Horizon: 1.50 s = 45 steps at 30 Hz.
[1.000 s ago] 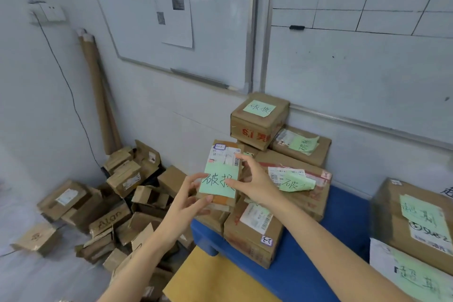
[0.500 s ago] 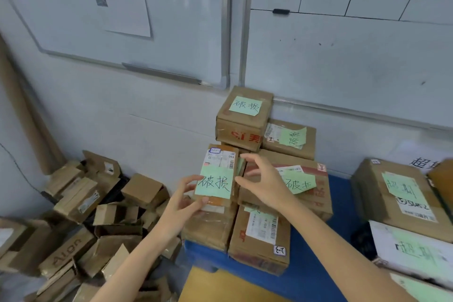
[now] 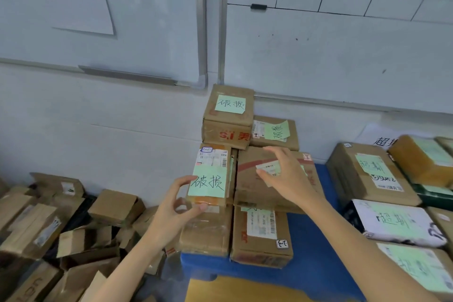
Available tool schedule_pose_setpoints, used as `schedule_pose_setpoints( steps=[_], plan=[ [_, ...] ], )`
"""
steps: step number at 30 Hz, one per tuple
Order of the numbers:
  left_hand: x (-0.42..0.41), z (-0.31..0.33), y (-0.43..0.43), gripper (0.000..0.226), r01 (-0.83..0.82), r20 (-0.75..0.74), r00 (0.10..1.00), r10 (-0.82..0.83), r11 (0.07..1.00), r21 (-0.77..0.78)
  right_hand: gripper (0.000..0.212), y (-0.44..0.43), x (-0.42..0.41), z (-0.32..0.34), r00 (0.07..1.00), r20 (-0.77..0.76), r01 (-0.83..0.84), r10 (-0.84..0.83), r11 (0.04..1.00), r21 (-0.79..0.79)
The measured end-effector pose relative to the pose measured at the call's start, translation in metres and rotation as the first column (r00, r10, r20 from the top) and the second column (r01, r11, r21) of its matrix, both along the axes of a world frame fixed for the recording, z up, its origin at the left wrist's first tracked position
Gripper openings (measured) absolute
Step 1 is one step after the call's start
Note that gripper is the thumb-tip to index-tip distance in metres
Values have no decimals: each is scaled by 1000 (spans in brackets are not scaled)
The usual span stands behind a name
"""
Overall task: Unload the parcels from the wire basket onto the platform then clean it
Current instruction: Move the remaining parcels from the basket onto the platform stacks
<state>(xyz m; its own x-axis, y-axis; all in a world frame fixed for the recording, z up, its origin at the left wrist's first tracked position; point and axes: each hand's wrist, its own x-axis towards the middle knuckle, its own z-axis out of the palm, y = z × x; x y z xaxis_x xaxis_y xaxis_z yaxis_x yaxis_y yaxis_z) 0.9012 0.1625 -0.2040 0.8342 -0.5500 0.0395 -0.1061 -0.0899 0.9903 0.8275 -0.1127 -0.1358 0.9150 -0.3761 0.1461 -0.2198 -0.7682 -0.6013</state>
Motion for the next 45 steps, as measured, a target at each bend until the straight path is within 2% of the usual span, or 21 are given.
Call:
schedule_pose_setpoints(
  steps=[12, 19, 26, 29, 32, 41, 45],
  plan=[
    [2, -9, 0, 62, 18, 32, 999, -17, 1000, -12, 56, 6, -6, -4, 999, -16, 51, -51, 998, 20],
    [-3, -8, -7, 69, 21, 20, 1000, -21, 1000, 10, 55, 14, -8, -9, 999, -31, 42, -42, 999, -9],
    [-5, -4, -7, 68, 1, -39, 999, -2, 999, -42, 53, 18, -15, -11, 999, -6, 44, -44, 999, 12],
    [-2, -2, 3, 68, 16, -128, 991, -32, 992, -121, 52, 20, -18, -10, 999, 6, 41, -41, 999, 15],
    [0, 0, 26, 64, 52, -211, 974, -87, 985, -166, 51, 24, -20, -9, 1000, 9, 29, -29, 999, 18],
    [0, -14, 103, 64, 261, -337, 895, -293, 955, -139, 52, 39, -23, -15, 1000, 9, -15, 15, 1000, 22],
    [-5, -17, 108, 62, 326, -331, 882, -336, 941, -88, 53, 44, -23, -17, 1000, -1, -28, 28, 999, 14]
  ],
)
